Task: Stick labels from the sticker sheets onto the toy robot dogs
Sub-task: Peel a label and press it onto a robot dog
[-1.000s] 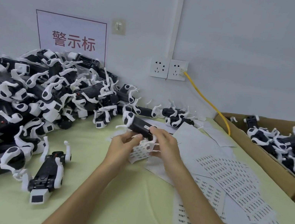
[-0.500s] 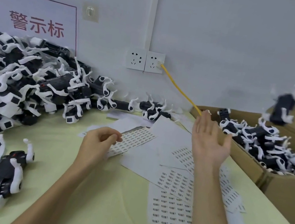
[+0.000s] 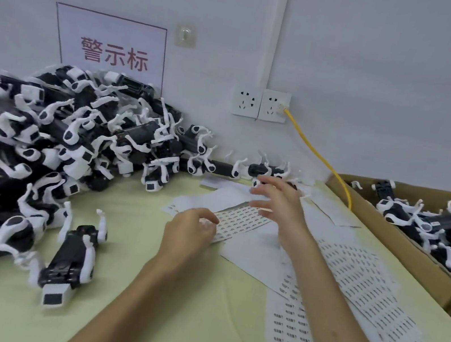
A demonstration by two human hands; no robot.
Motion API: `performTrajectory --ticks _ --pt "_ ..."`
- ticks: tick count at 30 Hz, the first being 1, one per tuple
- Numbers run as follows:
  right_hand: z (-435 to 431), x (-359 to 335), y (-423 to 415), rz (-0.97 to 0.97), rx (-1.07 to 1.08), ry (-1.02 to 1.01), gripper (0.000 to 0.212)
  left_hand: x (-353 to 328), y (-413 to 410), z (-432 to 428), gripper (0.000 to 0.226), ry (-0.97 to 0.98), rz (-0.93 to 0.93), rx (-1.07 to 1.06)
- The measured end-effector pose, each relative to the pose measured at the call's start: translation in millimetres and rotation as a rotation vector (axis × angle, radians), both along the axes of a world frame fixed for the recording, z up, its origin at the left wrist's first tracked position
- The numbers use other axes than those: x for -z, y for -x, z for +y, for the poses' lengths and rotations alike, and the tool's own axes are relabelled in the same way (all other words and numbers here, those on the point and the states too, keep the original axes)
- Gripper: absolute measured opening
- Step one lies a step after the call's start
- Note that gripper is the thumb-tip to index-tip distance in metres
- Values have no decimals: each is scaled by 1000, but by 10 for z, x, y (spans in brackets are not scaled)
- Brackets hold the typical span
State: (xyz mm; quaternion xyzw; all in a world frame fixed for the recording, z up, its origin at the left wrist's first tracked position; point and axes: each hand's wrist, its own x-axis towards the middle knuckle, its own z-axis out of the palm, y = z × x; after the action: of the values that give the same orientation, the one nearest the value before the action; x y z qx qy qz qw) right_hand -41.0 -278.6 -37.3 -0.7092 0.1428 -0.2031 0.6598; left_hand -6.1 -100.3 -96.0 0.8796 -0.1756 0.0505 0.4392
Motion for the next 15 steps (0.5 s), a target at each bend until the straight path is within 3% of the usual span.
performTrajectory --ticks 5,9,12,15 --pt "435 -138 -400 144 -290 570 67 68 -14 -15 27 -290 -67 51" --pt "721 -193 -907 87 -301 974 98 125 -24 -22 34 -355 -132 85" --pt "972 -269 -1344 106 -393 1195 118 151 -27 -18 35 -348 -154 92" --pt "1255 -380 -1722 28 -384 1237 134 164 -22 -15 29 -326 -177 96"
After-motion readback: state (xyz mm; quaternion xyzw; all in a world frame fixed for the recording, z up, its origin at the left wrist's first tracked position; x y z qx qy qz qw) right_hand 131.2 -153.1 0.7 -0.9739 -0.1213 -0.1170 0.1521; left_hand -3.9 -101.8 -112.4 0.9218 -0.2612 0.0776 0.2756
